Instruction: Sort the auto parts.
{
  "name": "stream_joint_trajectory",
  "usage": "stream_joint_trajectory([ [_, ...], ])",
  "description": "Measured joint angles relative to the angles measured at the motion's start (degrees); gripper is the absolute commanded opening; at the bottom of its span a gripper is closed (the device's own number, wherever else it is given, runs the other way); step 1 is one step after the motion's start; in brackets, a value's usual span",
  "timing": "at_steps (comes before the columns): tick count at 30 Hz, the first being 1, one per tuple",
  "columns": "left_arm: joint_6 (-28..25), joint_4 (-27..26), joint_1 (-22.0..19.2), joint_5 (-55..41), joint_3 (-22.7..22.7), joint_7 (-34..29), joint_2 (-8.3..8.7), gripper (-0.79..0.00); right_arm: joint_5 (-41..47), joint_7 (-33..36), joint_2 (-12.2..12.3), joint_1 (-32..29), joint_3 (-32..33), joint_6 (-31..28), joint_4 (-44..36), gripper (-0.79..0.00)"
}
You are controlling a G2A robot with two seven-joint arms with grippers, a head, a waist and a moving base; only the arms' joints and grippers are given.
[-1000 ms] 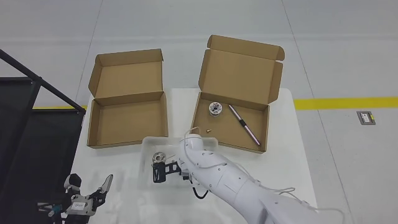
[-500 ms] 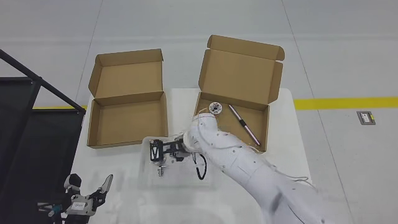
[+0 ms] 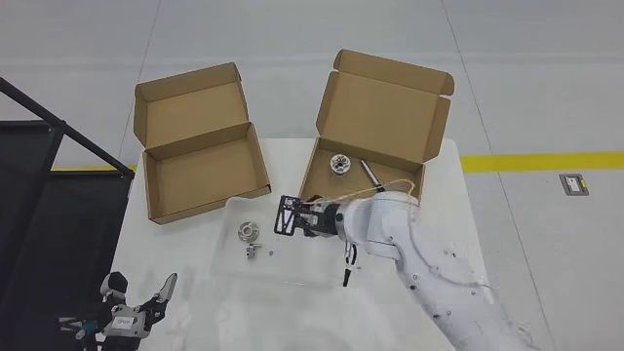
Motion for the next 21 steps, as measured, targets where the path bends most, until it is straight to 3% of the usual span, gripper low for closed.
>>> stream_joint_trajectory([
  [3, 0.0, 0.0, 0.0, 0.0, 0.0, 0.0, 0.0, 0.0, -0.16, 2.96, 1.15, -5.05, 4.15, 0.41, -7.11, -0.785],
  [7, 0.0, 0.0, 0.0, 0.0, 0.0, 0.0, 0.0, 0.0, -0.67, 6.16, 1.43, -6.67, 5.36, 4.1, -8.17, -0.785],
  [15, 0.0, 0.0, 0.0, 0.0, 0.0, 0.0, 0.0, 0.0, -2.64, 12.1, 0.15, -2.08, 1.83, 15.27, -0.08, -0.785],
  [21, 0.0, 0.0, 0.0, 0.0, 0.0, 0.0, 0.0, 0.0, -2.26, 9.68, -0.84, 2.33, 0.65, 20.21, 9.06, -0.785],
])
